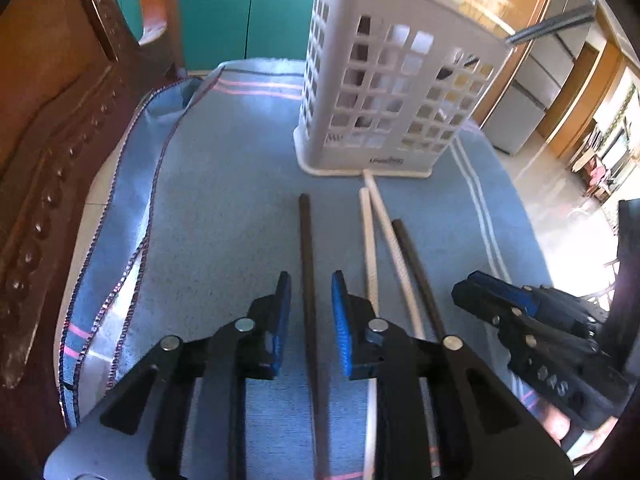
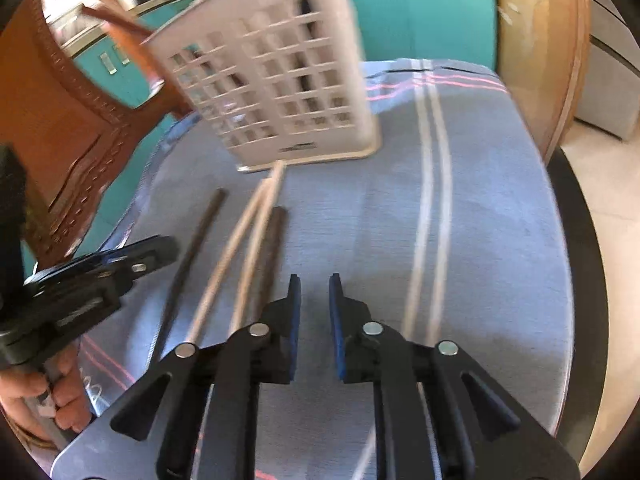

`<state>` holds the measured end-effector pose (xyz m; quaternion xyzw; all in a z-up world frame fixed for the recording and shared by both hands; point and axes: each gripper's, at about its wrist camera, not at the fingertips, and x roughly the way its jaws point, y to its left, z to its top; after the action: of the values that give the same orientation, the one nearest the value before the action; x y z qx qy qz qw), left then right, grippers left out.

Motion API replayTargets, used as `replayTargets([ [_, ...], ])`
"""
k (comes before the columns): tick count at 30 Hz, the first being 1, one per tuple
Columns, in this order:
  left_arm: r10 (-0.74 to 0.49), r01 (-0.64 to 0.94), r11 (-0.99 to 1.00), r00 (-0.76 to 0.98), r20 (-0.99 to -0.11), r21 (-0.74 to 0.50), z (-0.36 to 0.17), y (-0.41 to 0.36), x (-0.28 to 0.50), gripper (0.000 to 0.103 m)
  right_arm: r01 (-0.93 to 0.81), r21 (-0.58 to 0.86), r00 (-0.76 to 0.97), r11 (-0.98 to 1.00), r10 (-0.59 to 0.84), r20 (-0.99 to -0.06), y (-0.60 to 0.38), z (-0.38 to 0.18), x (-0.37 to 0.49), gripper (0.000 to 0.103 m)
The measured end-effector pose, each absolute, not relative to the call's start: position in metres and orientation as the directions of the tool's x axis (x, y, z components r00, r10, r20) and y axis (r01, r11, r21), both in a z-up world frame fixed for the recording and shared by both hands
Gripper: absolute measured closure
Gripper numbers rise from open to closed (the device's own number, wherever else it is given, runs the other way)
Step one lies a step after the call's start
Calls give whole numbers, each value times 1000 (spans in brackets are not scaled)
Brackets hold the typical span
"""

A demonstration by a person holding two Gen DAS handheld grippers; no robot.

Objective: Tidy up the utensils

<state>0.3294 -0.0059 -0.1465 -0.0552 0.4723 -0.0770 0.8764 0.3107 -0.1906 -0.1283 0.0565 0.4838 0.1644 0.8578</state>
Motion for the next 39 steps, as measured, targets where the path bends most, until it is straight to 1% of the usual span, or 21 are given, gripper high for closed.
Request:
replayTargets([
  [1, -181, 81, 983, 539, -823, -164, -148, -6, 330, 75, -252, 242, 477, 937, 338, -811, -184, -128, 309, 81],
  [7, -158, 72, 987, 521, -839, -141, -157, -4, 335, 66, -304, 106, 507, 947, 255, -824, -158, -132, 302, 81],
  [11, -146, 69, 989, 525, -838, -130, -159, -5, 339, 65, -334, 123, 484, 935, 282, -828, -152, -136, 303, 81],
  [15, -141, 77, 990, 527, -838, -118, -158, -9, 339, 64, -347, 58, 505, 936, 239, -829, -142, -140, 301, 81],
  [17, -139, 79, 990, 528, -838, -115, -158, -9, 337, 64, -333, 78, 501, 940, 247, -829, -143, -141, 303, 81],
  [18, -139, 80, 990, 528, -838, -114, -158, -9, 337, 64, -326, 89, 497, 941, 251, -831, -144, -141, 305, 84],
  [19, -138, 80, 990, 528, -838, -113, -158, -9, 337, 63, -321, 98, 493, 942, 255, -832, -145, -141, 306, 91],
  [20, -137, 80, 991, 528, -838, -111, -158, -10, 335, 62, -318, 104, 491, 942, 257, -833, -146, -141, 307, 93],
  [29, -130, 88, 991, 529, -839, -98, -157, -13, 332, 57, -198, 163, 496, 967, 243, -834, -174, -138, 315, 94],
  [33, -125, 92, 992, 530, -839, -90, -157, -14, 332, 56, -199, 170, 495, 965, 249, -832, -177, -137, 312, 93],
  [39, -121, 97, 992, 529, -840, -83, -157, -14, 331, 52, -203, 180, 496, 963, 259, -828, -180, -136, 309, 88],
])
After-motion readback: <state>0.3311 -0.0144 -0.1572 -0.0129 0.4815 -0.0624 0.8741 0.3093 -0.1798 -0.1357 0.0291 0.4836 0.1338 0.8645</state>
